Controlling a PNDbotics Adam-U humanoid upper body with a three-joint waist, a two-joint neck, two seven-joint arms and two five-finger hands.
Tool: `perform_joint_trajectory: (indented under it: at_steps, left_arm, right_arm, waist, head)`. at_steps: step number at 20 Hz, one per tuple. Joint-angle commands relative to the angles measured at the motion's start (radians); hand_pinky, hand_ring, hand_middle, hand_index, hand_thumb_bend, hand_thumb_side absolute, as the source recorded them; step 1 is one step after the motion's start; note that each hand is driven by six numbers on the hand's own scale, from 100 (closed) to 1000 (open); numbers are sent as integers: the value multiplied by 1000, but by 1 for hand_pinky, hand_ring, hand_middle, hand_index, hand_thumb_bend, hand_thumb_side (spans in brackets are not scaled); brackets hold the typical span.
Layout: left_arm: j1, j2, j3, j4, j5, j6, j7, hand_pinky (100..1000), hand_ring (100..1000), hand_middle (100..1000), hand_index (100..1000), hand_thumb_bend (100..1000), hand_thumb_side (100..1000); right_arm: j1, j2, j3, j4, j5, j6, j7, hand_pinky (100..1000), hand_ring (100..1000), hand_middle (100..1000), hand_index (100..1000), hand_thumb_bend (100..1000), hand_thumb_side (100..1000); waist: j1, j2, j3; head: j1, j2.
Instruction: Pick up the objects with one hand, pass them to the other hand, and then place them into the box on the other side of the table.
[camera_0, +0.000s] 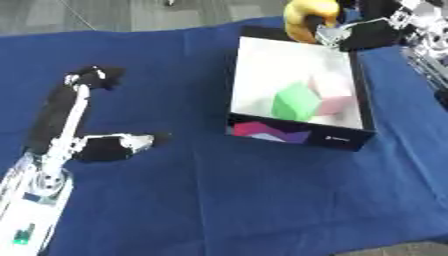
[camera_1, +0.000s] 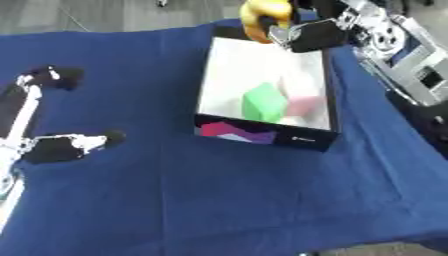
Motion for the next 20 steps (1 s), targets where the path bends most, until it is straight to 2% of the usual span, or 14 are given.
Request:
perform_joint_trajectory:
  at_steps: [1, 11, 15, 17, 20]
  left_arm:
    - [-9, 21, 13, -23, 7, 6, 2, 772, 658, 623, 794, 911, 553]
    - [-9, 15, 14, -27, 11, 7, 1, 771, 657, 622, 794, 912, 555]
    - [-10, 9, 12, -27, 11, 5, 1, 772, 657, 622, 794, 912, 554]
    - [-9, 9, 12, -27, 11, 5, 1, 772, 657, 622, 794, 911, 555]
    - [-7, 8, 14, -25, 10, 6, 3, 771, 656, 622, 794, 911, 556]
  right_arm:
    - [0, -41, -28, 37, 0, -4, -14, 734, 622, 215, 618, 158, 100]
    - [25, -31, -29, 136, 49, -32, -24, 740, 636, 247, 641, 130, 100]
    - [23, -24, -19, 163, 68, -39, -10, 750, 662, 310, 675, 125, 100]
    - [23, -22, -16, 171, 82, -45, -3, 758, 678, 341, 691, 157, 100]
    - [26, -18, -13, 176, 113, -60, 17, 780, 721, 430, 744, 259, 100]
  waist:
    - [13, -36, -2]
    - [14, -30, 5]
    - [15, -29, 8]
    - [15, -28, 9]
    - [15, -28, 10]
  head:
    - [-7, -19]
    - [-13, -33]
    - [-16, -35]
    - [-16, -34]
    - [-14, -33]
